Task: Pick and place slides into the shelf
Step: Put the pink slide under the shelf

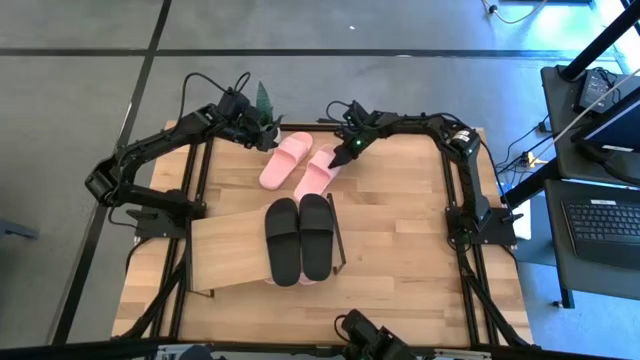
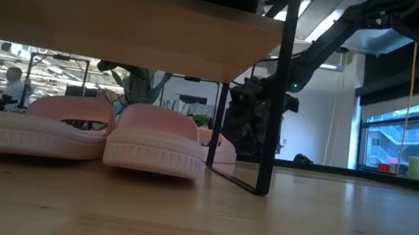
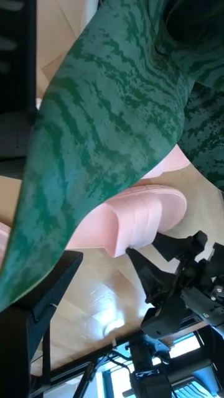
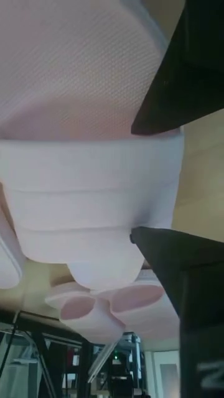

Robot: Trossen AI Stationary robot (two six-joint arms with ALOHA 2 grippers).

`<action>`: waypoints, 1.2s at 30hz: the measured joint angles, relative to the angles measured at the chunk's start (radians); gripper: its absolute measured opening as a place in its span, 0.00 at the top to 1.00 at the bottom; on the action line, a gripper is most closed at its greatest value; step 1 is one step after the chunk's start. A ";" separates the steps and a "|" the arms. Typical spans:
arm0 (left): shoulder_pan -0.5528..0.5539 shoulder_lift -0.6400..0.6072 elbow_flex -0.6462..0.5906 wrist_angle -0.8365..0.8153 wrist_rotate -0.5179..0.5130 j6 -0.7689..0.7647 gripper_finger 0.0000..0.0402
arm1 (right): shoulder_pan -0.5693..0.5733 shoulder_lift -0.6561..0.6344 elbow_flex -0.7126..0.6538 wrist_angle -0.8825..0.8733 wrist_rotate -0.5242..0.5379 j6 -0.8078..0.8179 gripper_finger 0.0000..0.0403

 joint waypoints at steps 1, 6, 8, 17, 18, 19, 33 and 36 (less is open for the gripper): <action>0.000 0.000 0.000 0.000 0.000 0.000 0.57 | 0.000 0.000 0.000 0.000 -0.001 -0.001 0.37; 0.000 0.000 0.000 0.000 0.000 0.005 0.57 | 0.001 0.002 0.000 0.024 0.000 0.004 0.50; 0.000 0.000 0.000 0.000 0.000 0.006 0.57 | 0.001 0.002 0.000 0.033 0.001 0.018 0.57; 0.000 0.000 0.000 0.000 -0.001 0.008 0.57 | 0.000 0.002 0.000 0.053 -0.002 0.017 0.95; 0.000 0.000 0.000 0.000 0.000 0.007 0.57 | 0.000 0.001 0.000 0.052 -0.001 0.010 0.96; 0.000 0.000 0.000 0.000 0.000 0.007 0.57 | 0.000 -0.002 0.000 0.049 0.001 0.000 0.97; 0.000 0.000 0.000 -0.002 0.018 0.008 0.57 | -0.024 -0.132 0.152 -0.129 0.100 -0.059 0.97; 0.000 0.000 0.000 -0.003 0.065 0.009 0.57 | -0.029 -0.162 0.242 -0.283 0.176 -0.142 0.97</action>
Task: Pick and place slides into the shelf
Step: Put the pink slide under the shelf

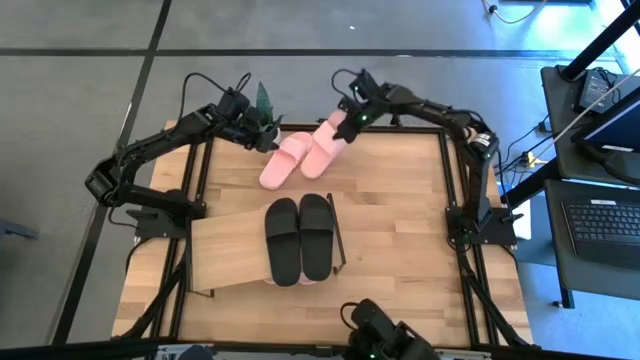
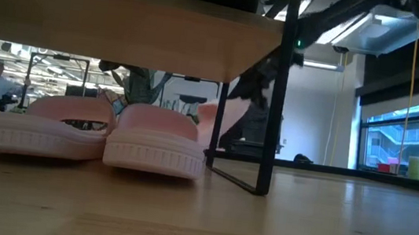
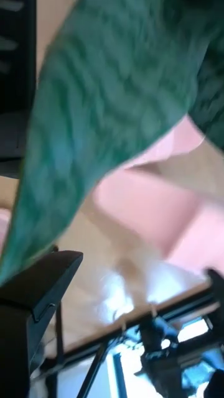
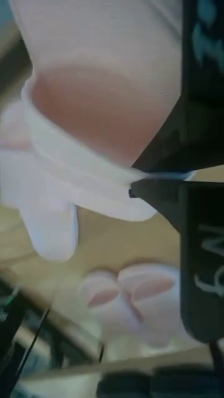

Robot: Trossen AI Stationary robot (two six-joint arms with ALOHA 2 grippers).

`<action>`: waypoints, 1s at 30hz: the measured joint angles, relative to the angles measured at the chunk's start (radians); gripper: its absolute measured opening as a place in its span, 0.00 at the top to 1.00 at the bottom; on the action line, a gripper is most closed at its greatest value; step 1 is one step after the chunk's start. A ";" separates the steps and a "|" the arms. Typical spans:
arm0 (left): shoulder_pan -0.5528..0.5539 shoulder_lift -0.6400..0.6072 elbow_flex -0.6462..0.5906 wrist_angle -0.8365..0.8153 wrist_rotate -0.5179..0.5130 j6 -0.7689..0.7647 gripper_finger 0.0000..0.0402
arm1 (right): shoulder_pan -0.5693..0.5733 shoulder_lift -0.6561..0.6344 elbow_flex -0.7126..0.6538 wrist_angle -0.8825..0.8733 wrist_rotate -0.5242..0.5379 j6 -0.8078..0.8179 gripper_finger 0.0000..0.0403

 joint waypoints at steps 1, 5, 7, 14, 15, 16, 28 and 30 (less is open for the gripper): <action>0.000 0.000 0.000 0.000 0.013 0.000 0.57 | 0.000 -0.008 0.035 -0.055 0.036 -0.030 0.97; 0.000 0.000 0.000 0.000 0.042 0.001 0.57 | 0.001 -0.016 0.196 -0.243 0.178 -0.123 0.97; -0.004 0.000 0.000 0.000 0.045 0.002 0.57 | 0.002 -0.016 0.282 -0.304 0.253 -0.154 0.97; -0.067 -0.020 0.067 0.002 0.046 0.089 0.59 | 0.008 -0.017 0.596 -0.462 0.408 -0.183 0.97; -0.078 -0.025 0.088 0.004 0.046 0.104 0.59 | 0.008 -0.017 0.641 -0.488 0.406 -0.183 0.97; -0.091 -0.033 0.108 0.008 0.046 0.119 0.59 | 0.010 -0.017 0.683 -0.510 0.404 -0.183 0.97; -0.251 -0.211 0.221 -0.003 0.043 0.209 0.60 | 0.150 -0.174 0.686 -0.577 0.411 -0.142 0.97; -0.274 -0.243 0.221 -0.022 0.042 0.209 0.60 | 0.189 -0.200 0.686 -0.573 0.411 -0.121 0.97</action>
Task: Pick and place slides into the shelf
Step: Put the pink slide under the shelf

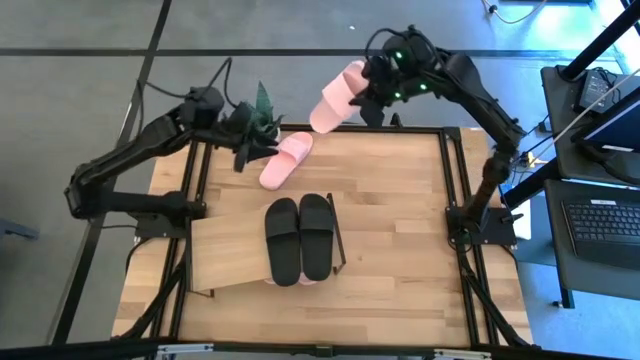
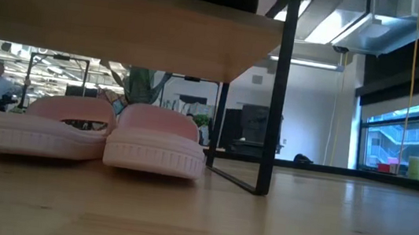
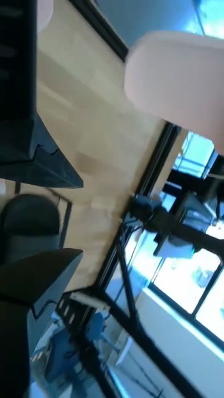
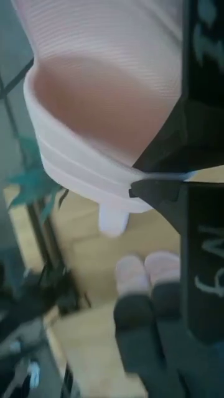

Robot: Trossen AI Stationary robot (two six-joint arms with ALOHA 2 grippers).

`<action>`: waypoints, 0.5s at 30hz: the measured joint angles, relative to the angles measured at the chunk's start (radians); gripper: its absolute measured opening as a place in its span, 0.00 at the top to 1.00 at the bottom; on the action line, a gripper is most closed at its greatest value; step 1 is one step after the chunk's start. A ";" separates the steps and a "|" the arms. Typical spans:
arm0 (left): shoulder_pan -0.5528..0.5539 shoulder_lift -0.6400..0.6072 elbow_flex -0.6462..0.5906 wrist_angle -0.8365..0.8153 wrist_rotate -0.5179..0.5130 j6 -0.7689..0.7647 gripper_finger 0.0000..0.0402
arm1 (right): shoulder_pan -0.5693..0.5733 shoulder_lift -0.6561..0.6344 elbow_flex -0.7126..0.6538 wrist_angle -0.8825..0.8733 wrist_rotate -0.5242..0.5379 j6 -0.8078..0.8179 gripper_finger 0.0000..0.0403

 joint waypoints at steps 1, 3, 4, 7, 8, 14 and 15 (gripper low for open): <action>-0.012 -0.013 0.000 -0.013 -0.003 0.000 0.60 | 0.023 -0.013 0.000 0.000 0.000 0.009 0.97; -0.037 -0.035 0.000 -0.032 -0.013 0.001 0.60 | 0.073 -0.032 0.000 0.000 0.000 0.034 0.97; -0.049 -0.044 0.000 -0.044 -0.020 0.002 0.60 | 0.101 -0.039 0.000 0.000 0.000 0.049 0.97; -0.077 -0.066 0.000 -0.081 -0.026 0.002 0.60 | 0.192 -0.056 0.000 0.000 0.000 0.092 0.97; -0.085 -0.072 0.000 -0.092 -0.026 0.002 0.60 | 0.224 -0.059 0.000 0.000 0.000 0.108 0.97; -0.135 -0.099 0.000 -0.192 -0.028 0.000 0.60 | 0.439 -0.049 0.000 0.004 0.000 0.195 0.97; -0.147 -0.103 -0.001 -0.207 -0.031 0.000 0.60 | 0.474 -0.047 0.000 0.004 0.000 0.208 0.97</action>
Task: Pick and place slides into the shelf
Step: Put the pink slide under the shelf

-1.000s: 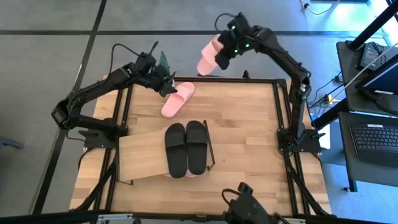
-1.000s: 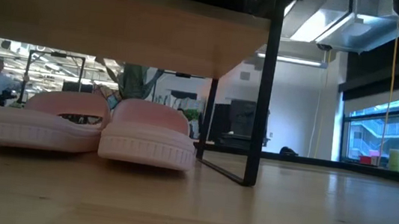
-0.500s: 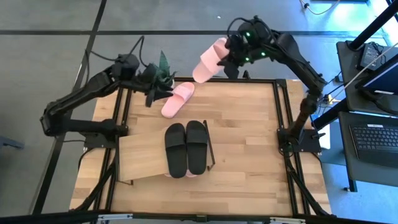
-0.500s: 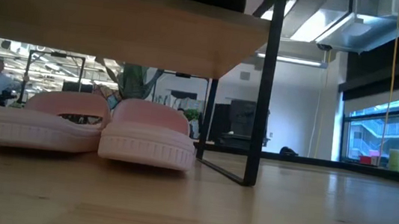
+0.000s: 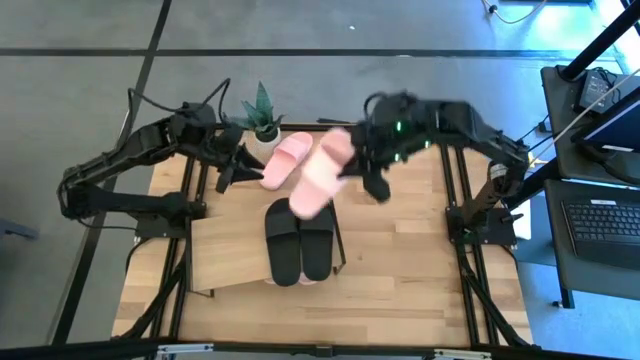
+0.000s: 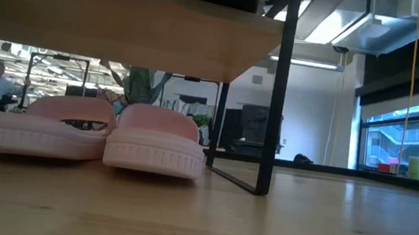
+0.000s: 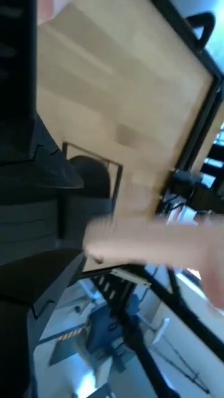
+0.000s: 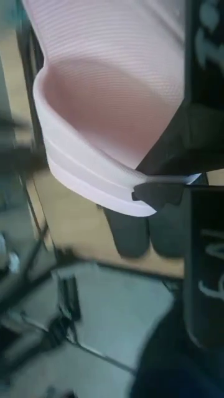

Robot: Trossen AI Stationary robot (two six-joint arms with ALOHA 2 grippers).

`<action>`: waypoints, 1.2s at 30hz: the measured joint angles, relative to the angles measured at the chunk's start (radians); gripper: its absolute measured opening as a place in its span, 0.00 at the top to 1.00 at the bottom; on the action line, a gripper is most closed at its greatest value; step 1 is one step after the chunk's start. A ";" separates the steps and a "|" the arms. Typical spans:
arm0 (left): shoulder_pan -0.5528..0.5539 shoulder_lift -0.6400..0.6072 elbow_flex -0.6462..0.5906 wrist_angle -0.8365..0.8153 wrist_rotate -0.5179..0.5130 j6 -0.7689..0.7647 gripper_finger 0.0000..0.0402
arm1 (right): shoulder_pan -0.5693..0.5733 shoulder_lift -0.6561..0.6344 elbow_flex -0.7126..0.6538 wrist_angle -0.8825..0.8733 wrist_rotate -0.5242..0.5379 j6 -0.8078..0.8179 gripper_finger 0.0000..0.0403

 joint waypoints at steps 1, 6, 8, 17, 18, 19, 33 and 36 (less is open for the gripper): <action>-0.017 -0.005 0.000 -0.005 -0.009 0.000 0.60 | 0.038 0.005 -0.002 0.004 0.000 0.006 0.97; -0.180 -0.031 0.000 -0.001 -0.068 -0.001 0.60 | 0.206 0.018 -0.043 0.081 -0.001 0.065 0.97; -0.262 -0.044 -0.001 0.004 -0.121 -0.002 0.60 | 0.265 0.020 -0.069 0.118 0.000 0.097 0.97; -0.666 -0.048 0.000 0.126 -0.440 -0.098 0.60 | 0.468 0.027 -0.268 0.379 0.006 0.324 0.97; -0.709 -0.039 0.000 0.141 -0.474 -0.111 0.60 | 0.492 0.027 -0.294 0.412 0.005 0.344 0.97; -0.751 -0.029 0.000 0.146 -0.514 -0.124 0.60 | 0.513 0.027 -0.322 0.453 0.004 0.358 0.97; -1.142 0.178 0.000 0.251 -0.816 -0.290 0.60 | 0.629 0.030 -0.768 1.072 0.058 0.601 0.97; -1.189 0.222 0.000 0.275 -0.841 -0.290 0.60 | 0.628 0.032 -0.858 1.193 0.081 0.650 0.97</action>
